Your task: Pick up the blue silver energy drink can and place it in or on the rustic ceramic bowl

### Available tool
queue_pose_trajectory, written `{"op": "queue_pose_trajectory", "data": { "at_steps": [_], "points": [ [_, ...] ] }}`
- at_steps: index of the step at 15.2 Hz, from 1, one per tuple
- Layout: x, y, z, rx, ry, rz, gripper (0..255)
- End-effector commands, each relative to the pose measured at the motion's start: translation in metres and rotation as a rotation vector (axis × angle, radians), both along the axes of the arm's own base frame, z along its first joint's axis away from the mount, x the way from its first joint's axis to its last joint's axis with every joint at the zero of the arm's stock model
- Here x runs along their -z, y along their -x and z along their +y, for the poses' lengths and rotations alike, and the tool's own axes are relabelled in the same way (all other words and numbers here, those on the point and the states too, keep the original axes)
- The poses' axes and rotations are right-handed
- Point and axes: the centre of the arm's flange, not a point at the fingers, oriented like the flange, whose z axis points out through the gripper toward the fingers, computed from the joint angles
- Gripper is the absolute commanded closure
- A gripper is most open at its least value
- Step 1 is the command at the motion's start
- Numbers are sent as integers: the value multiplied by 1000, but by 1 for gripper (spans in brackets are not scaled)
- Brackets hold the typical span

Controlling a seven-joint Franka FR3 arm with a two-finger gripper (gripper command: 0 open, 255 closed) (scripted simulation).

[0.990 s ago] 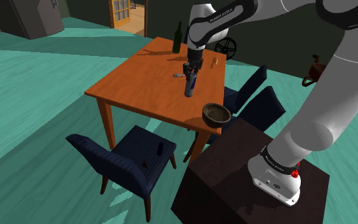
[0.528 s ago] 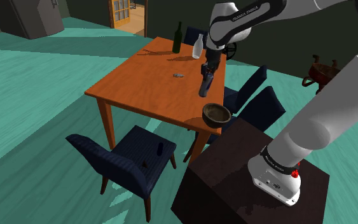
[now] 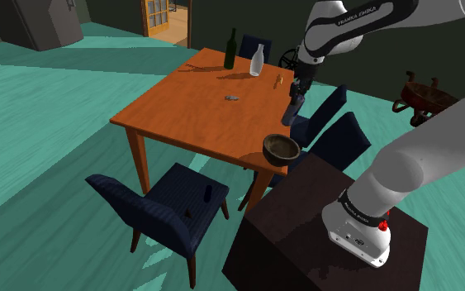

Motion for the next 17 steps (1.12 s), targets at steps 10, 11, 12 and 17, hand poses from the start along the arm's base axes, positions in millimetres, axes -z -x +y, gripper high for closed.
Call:
{"op": "queue_pose_trajectory", "data": {
  "at_steps": [10,11,12,17],
  "points": [
    [49,15,-12,-1,-1,0,255],
    [54,15,-12,-1,-1,0,255],
    [59,15,-12,-1,-1,0,255],
    [86,15,-12,-1,-1,0,255]
  ]
}}
